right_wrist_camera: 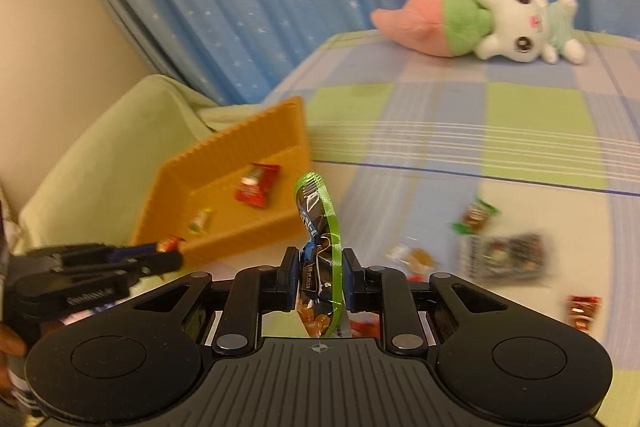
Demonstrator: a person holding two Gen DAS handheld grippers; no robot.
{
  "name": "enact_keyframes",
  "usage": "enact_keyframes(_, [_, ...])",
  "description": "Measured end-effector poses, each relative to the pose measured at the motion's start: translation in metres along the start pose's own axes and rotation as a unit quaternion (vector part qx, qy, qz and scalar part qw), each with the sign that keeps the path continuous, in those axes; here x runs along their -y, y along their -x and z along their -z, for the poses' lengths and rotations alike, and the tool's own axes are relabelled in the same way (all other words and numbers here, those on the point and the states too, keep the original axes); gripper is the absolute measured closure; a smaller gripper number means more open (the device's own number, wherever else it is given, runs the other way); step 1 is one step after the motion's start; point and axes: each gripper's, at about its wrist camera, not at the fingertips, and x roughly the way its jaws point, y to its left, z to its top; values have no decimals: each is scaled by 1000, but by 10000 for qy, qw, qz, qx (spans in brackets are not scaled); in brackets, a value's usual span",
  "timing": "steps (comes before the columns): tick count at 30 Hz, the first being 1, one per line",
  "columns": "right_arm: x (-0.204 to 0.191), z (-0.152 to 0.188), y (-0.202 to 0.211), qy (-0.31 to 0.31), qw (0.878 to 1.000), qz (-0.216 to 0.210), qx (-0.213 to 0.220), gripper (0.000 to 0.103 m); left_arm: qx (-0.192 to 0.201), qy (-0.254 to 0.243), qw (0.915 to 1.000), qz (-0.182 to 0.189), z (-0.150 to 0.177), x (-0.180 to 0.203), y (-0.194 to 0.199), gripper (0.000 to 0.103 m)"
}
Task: Organize snacks
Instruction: 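Lower the red candy into the tray while the right tool drops the snack bar in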
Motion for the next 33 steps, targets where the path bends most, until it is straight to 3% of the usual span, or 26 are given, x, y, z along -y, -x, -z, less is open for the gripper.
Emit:
enact_keyframes(11, [-45, -40, -56, -62, 9977, -665, -104, 81, 95, 329, 9991, -259, -19, -46, -4, 82])
enact_keyframes(24, [-75, -61, -127, -168, 9964, -752, -354, 81, 47, 571, 9975, -413, -37, -87, -25, 82])
enact_keyframes(33, [-80, -63, -177, -451, 9952, -552, -673, 81, -26, 641, 9969, -462, -43, -109, -37, 82])
